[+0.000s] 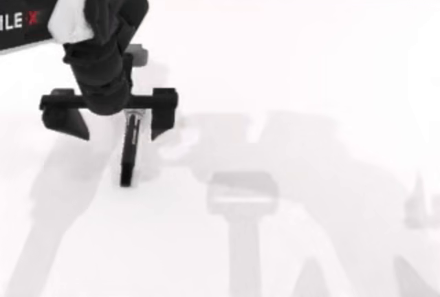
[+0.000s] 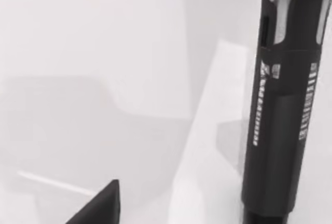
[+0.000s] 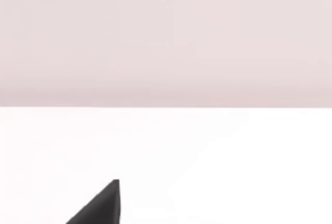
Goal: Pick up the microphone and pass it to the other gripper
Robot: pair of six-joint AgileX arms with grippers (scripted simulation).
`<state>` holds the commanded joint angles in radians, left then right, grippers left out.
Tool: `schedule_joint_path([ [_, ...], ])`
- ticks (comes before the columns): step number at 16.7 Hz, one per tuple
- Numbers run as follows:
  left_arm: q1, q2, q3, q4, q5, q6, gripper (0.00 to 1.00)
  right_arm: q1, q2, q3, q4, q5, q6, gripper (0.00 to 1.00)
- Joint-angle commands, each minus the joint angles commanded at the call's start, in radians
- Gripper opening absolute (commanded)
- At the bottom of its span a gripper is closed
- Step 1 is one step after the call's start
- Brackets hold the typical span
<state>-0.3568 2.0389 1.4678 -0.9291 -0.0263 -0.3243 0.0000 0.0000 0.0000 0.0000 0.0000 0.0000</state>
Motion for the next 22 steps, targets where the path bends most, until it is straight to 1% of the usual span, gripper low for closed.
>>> schedule_joint_path([
  [5, 0.003, 0.1, -0.095, 0.199, 0.001, 0.004, 1.0, 0.0, 0.0, 0.0, 0.0, 0.0, 0.0, 1.0],
  [10, 0.004, 0.115, -0.109, 0.225, 0.001, 0.005, 1.0, 0.0, 0.0, 0.0, 0.0, 0.0, 0.0, 1.0],
  [22, 0.004, 0.115, -0.109, 0.225, 0.001, 0.005, 0.1, 0.0, 0.0, 0.0, 0.0, 0.0, 0.0, 1.0],
])
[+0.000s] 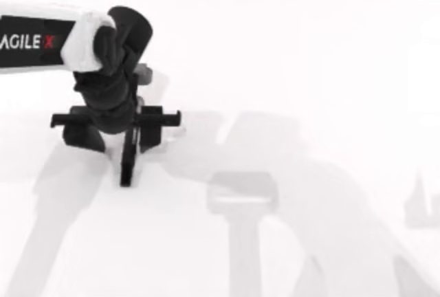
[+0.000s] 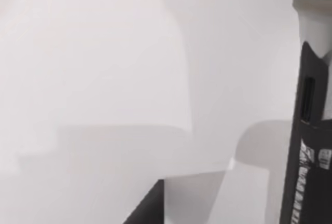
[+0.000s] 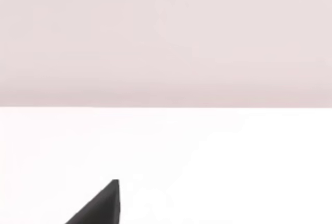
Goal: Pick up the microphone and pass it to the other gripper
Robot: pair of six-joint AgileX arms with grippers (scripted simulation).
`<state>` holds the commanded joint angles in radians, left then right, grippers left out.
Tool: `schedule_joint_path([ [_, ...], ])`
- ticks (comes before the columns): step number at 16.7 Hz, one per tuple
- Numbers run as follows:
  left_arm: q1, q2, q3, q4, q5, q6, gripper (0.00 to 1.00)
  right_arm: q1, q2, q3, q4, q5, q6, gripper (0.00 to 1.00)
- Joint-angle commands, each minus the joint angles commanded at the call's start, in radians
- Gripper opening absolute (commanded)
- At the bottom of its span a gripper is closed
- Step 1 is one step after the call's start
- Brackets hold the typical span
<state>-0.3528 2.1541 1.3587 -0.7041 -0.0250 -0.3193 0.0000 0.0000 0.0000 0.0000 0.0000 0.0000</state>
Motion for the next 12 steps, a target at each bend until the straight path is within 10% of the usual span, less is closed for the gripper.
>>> schedule_joint_path([
  [12, -0.001, -0.057, 0.018, -0.009, -0.008, 0.014, 0.0, 0.0, 0.0, 0.0, 0.0, 0.0, 0.0, 1.0],
])
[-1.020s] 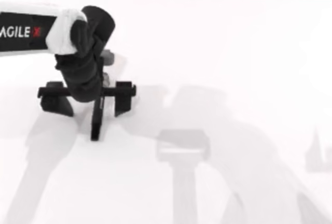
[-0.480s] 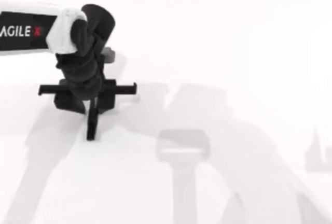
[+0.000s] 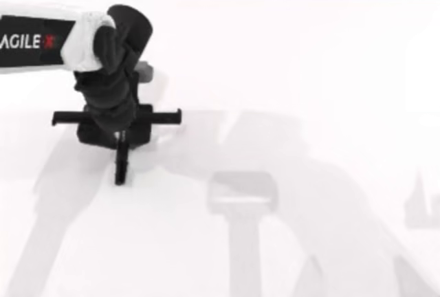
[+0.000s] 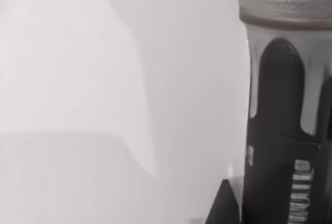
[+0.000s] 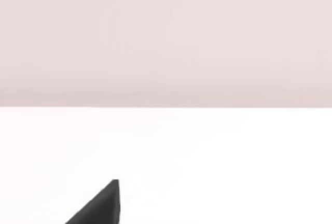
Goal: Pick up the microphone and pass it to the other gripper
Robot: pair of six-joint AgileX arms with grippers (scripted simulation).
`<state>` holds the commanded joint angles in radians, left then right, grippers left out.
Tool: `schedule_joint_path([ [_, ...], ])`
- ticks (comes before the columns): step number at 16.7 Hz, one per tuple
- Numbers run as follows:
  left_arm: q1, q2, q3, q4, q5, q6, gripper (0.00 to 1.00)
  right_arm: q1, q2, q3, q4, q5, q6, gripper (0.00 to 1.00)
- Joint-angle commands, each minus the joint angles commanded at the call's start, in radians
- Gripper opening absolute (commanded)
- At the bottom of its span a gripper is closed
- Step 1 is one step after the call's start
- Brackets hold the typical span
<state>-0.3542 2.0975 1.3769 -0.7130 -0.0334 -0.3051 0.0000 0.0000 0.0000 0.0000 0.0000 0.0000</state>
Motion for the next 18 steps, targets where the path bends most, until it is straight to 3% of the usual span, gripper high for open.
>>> schedule_joint_path([
  [6, 0.005, -0.053, -0.063, 0.264, 0.1, 0.06, 0.0, 0.0, 0.0, 0.0, 0.0, 0.0, 0.0, 1.0],
  [18, 0.04, -0.284, -0.353, 1.266, 0.448, 0.266, 0.0, 0.0, 0.0, 0.0, 0.0, 0.0, 0.0, 1.0],
])
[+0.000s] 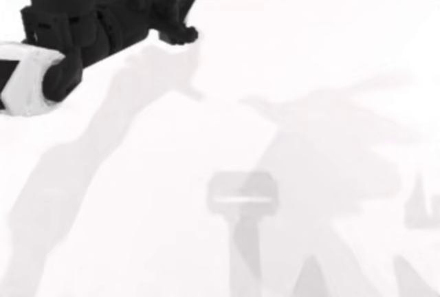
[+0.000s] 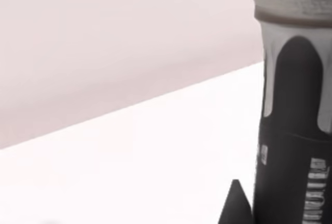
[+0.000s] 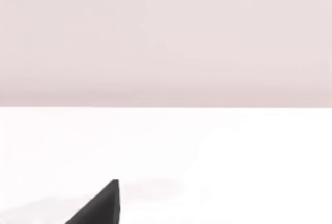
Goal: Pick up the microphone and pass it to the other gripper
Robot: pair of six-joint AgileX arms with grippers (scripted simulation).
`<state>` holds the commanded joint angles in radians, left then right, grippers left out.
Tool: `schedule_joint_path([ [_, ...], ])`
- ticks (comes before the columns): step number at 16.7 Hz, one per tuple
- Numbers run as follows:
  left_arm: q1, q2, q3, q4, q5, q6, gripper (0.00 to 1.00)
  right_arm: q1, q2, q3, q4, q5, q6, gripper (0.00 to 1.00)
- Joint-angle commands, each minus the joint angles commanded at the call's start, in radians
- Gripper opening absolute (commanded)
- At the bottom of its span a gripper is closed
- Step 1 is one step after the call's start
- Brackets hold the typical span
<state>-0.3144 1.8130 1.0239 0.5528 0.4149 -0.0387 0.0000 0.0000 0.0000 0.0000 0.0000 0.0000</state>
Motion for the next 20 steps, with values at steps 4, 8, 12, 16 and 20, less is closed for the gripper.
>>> schedule_joint_path([
  [4, 0.009, -0.071, -0.057, 0.183, 0.072, 0.048, 0.0, 0.0, 0.0, 0.0, 0.0, 0.0, 0.0, 1.0],
  [8, 0.01, -0.085, -0.067, 0.21, 0.084, 0.056, 0.0, 0.0, 0.0, 0.0, 0.0, 0.0, 0.0, 1.0],
  [12, -0.012, -0.092, -0.07, 0.209, 0.065, 0.057, 0.0, 0.0, 0.0, 0.0, 0.0, 0.0, 0.0, 1.0],
  [16, -0.14, -0.18, -0.137, 0.217, -0.073, 0.058, 0.0, 0.0, 0.0, 0.0, 0.0, 0.0, 0.0, 1.0],
  [20, -0.29, -0.282, -0.213, 0.227, -0.235, 0.056, 0.0, 0.0, 0.0, 0.0, 0.0, 0.0, 0.0, 1.0],
])
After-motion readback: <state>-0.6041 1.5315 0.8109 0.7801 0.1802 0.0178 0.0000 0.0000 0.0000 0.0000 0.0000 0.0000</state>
